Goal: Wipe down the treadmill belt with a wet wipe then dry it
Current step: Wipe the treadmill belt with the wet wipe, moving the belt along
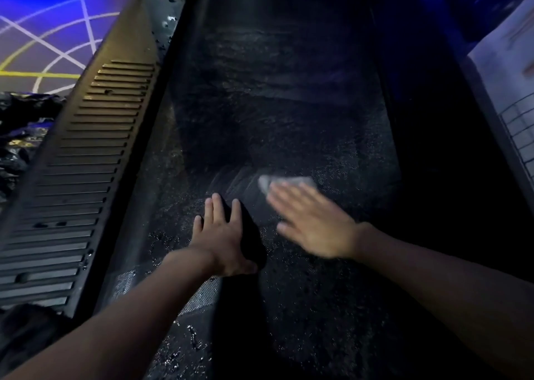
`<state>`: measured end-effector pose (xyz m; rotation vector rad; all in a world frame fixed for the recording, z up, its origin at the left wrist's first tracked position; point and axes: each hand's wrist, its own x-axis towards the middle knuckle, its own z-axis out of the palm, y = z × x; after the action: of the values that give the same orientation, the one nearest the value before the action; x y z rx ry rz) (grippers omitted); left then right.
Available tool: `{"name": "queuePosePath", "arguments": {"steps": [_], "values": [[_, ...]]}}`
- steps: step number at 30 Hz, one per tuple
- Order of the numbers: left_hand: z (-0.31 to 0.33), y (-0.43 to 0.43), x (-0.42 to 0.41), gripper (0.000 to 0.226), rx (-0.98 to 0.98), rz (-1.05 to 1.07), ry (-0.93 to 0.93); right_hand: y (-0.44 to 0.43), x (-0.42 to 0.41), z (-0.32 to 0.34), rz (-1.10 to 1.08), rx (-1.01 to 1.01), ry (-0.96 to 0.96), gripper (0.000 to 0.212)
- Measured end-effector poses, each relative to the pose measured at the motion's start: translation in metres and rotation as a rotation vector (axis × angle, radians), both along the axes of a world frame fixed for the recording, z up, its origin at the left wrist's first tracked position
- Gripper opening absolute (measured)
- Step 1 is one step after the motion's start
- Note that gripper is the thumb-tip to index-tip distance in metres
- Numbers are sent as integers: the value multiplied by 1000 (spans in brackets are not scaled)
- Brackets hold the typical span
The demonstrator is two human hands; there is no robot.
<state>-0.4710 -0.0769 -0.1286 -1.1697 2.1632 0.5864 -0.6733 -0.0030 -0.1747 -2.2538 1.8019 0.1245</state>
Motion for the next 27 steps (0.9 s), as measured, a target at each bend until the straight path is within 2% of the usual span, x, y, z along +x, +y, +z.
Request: {"name": "queuePosePath", "arguments": {"steps": [2,6,7,10,11,14,15,18,19,23,24,26,27], "values": [[2,3,-8,141,26,43,0,1,-2,3,-168,33,11,67],[-4,15,-19,142,-45,50,-60,28,10,3,125,43,-47,66],[-4,16,-20,141,-55,50,-59,23,-3,0,88,39,-24,66],[-5,21,-24,133,-99,-65,-5,14,-26,4,-274,50,19,72],[-7,23,-26,129,-120,-117,20,20,-22,2,-257,46,10,71],[-7,27,-32,124,-118,-168,39,47,-12,-4,34,44,-21,67],[-7,26,-33,124,-111,-180,29,45,-23,-4,43,34,-10,67],[-1,25,-38,126,-44,-172,18,30,-53,3,-317,78,-4,69],[0,26,-42,127,-22,-145,19,33,-50,2,-330,86,-8,70],[1,36,-59,132,-26,-83,-24,65,-35,-4,-5,28,-28,68],[-1,38,-61,133,-42,-79,-40,62,-48,-6,-72,25,-14,68],[-3,41,-63,133,-54,-72,-50,53,-65,-1,-378,36,-48,71],[-2,43,-63,132,-55,-68,-44,56,-62,-2,-428,53,-42,71]]}}
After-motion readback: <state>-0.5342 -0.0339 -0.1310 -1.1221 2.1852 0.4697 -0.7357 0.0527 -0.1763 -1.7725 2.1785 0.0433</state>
